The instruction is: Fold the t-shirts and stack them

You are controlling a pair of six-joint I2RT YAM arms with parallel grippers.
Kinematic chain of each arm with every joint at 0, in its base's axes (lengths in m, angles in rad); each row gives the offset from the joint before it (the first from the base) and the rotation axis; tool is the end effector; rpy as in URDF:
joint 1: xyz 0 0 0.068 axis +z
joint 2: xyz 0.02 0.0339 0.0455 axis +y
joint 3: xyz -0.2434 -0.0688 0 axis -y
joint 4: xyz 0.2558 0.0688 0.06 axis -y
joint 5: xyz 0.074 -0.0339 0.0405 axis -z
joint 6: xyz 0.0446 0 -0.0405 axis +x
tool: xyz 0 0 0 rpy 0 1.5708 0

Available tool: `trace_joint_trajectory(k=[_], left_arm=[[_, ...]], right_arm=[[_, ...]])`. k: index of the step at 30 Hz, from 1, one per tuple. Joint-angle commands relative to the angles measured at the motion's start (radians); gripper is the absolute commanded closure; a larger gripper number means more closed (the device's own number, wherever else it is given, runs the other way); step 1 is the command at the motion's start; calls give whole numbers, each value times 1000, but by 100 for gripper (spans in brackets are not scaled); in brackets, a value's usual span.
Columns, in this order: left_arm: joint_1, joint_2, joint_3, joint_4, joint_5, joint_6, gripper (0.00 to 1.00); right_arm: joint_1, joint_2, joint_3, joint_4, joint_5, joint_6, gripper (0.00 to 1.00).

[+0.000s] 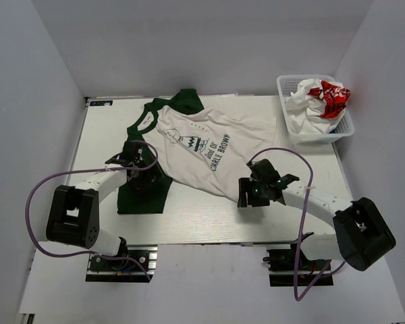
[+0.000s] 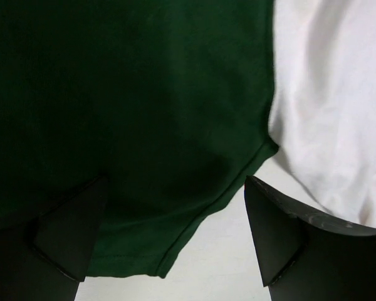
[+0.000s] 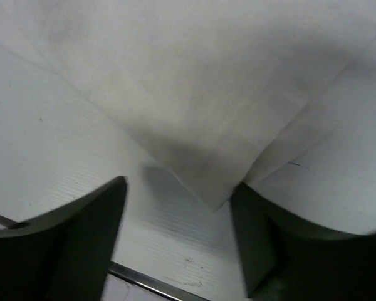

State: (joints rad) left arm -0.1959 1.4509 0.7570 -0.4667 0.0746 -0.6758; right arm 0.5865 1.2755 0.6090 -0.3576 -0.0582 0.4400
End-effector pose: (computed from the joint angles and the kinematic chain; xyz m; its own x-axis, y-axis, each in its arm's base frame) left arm 0.2673 -0.0564 0.1290 -0.8415 -0.4690 -0.2684 -0.3885 0.8703 -0.3028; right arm 0.2059 0.1399 0.1341 -0.8898 -0.0807 -0.4492 -0.2196 0.9385 0.2664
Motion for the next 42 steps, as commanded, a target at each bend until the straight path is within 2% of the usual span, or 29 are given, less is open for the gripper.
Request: trace_joint_trajectory(k=[1,2,5,9,12,19,23,29,32,34,38,39,41,42], left_arm=[[-4,20,-8,25,2,-18,0],[-4,20,-8,25,-7,-18,0],[-4,40,-8,25,-18,-18,0],[-4,51,11,5,-55,-18,0],[9,60,21,5,-26,-7,0],[18,83,51,-13,-33,2,0],[18,140,105,-32,-33,12,0],[18,183,157,-59,-33,21,0],[6,183,194,-72,-55,21,0],[6,171,217,-108,-79,21,0],[6,152,255,-159,-67,21,0],[6,135,269,-173,-67,21,0],[6,99,269,-208,-67,3,0],[6,85,269,-222,-76,-8,0]], right_arm=[[15,33,18,43,-25,34,38],[19,33,26,42,-20,40,65],[19,-2,38,49,4,77,98],[12,-79,136,-17,137,153,100],[-7,-71,216,-125,185,192,100],[-125,73,415,-190,265,135,100],[-186,123,457,-152,308,121,100],[-247,255,521,-107,233,31,100],[-260,312,552,-78,198,-13,95],[-270,363,593,-75,195,-40,87],[-269,409,649,-136,195,-61,61],[-271,397,628,-135,198,-64,40],[-274,360,597,-115,198,-70,39],[-280,343,559,-106,199,-72,34]])
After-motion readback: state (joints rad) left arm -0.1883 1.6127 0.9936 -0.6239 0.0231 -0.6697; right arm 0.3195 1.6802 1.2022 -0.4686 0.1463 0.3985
